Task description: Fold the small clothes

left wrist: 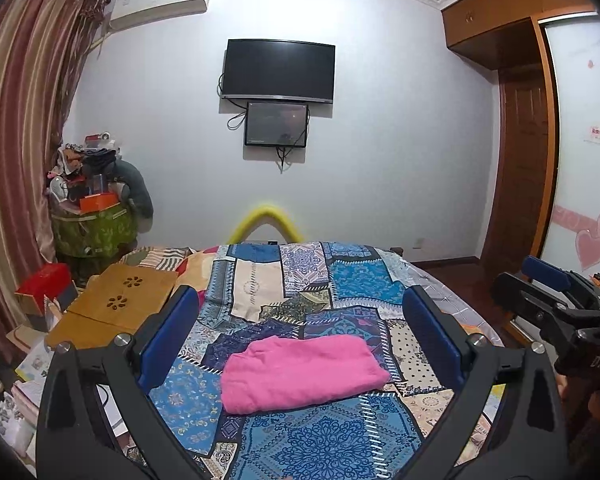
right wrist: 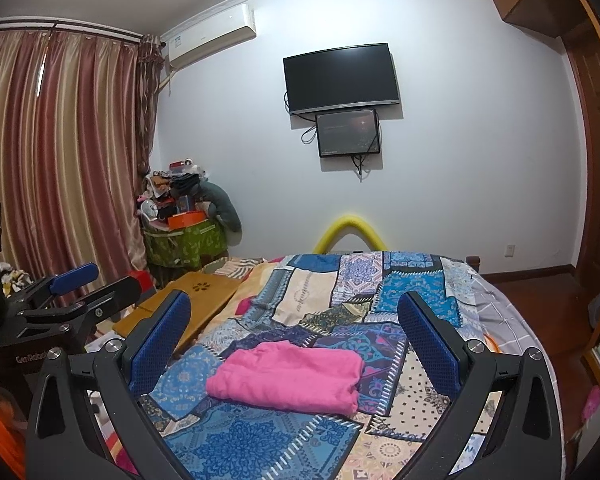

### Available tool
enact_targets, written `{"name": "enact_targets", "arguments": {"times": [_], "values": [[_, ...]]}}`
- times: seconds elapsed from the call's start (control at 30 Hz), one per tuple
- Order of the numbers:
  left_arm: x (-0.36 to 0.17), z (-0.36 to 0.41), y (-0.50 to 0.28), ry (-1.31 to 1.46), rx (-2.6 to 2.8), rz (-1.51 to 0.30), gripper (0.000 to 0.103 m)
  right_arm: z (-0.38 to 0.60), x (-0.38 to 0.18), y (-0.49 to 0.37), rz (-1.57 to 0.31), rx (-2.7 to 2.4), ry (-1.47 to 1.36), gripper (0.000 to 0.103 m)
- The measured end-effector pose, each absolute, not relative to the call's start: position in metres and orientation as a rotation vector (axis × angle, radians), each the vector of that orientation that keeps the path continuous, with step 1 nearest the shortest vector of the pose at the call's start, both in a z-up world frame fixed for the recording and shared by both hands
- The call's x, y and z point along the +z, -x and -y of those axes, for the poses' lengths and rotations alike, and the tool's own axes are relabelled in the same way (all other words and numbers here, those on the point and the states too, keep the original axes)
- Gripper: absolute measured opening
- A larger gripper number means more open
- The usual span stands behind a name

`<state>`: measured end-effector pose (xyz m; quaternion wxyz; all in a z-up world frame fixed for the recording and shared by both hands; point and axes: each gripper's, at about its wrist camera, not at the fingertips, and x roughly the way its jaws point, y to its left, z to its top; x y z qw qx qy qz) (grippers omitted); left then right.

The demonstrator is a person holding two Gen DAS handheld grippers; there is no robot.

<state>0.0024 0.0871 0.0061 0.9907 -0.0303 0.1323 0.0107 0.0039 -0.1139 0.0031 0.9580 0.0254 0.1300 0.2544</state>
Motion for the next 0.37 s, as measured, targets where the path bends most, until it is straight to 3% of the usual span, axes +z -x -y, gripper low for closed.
{"name": "enact_targets", "arguments": {"times": [0.37], "values": [[0.0054,-0.0845,-0.0053,0.061,0.016,-0.276,0.102,0.1128,0.0013,-0.0032,-0.269,0.515,-0.057,0.103]]}}
